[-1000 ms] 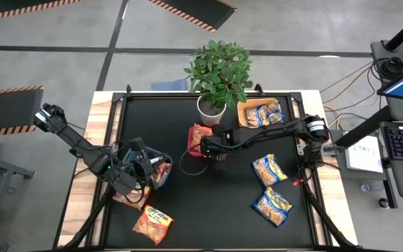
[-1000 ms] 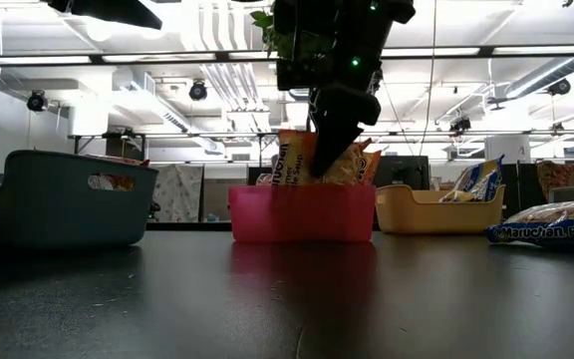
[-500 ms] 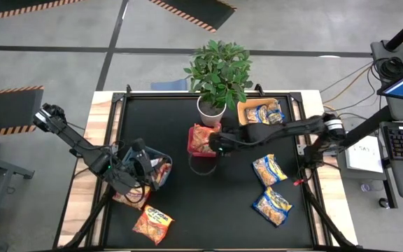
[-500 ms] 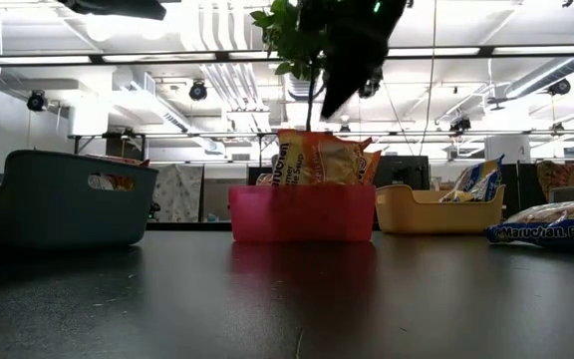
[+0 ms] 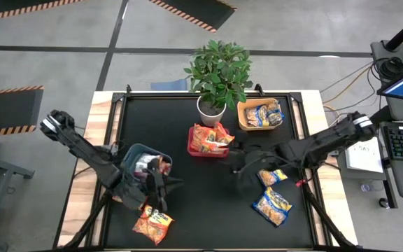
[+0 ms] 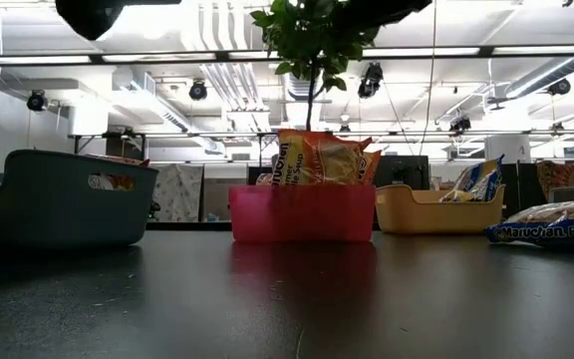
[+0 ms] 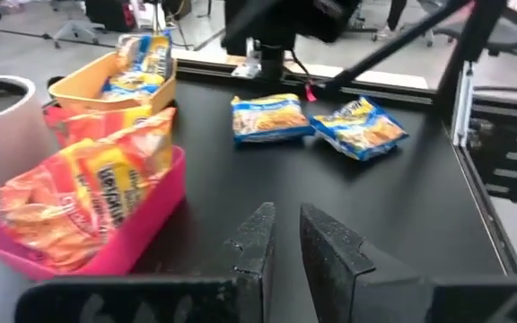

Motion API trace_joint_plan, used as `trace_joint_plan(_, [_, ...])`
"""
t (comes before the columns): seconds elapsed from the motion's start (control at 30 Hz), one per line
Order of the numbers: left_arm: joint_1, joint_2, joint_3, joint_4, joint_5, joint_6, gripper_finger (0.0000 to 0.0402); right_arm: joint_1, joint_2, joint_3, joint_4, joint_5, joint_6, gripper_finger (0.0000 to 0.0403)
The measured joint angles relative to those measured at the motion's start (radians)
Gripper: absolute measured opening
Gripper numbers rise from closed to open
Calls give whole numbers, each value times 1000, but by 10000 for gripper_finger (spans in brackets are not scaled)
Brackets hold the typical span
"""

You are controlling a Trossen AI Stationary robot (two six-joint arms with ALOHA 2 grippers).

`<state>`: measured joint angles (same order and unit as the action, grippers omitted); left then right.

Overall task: Sort Maruchan noodles
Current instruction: Put the red noodle pack into the green bin

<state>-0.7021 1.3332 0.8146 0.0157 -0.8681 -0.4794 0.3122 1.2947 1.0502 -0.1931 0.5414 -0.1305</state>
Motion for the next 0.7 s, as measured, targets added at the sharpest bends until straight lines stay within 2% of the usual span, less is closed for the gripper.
trace_joint_plan(0.17, [-34,108,97,-26,-2,2,37,0,-103,-166,245,-120,-29,233])
trace_joint_plan(0.37, [-71,211,200,-42,-3,24,37,0,-180,-284,439,-131,-88,233])
trace_joint_plan(0.53, [-80,270,246,-42,-8,16,37,0,-192,-303,469,-185,-103,233])
trace_joint_plan(0.7, [-83,320,281,-41,-11,7,37,-1,-192,-303,476,-184,-123,233])
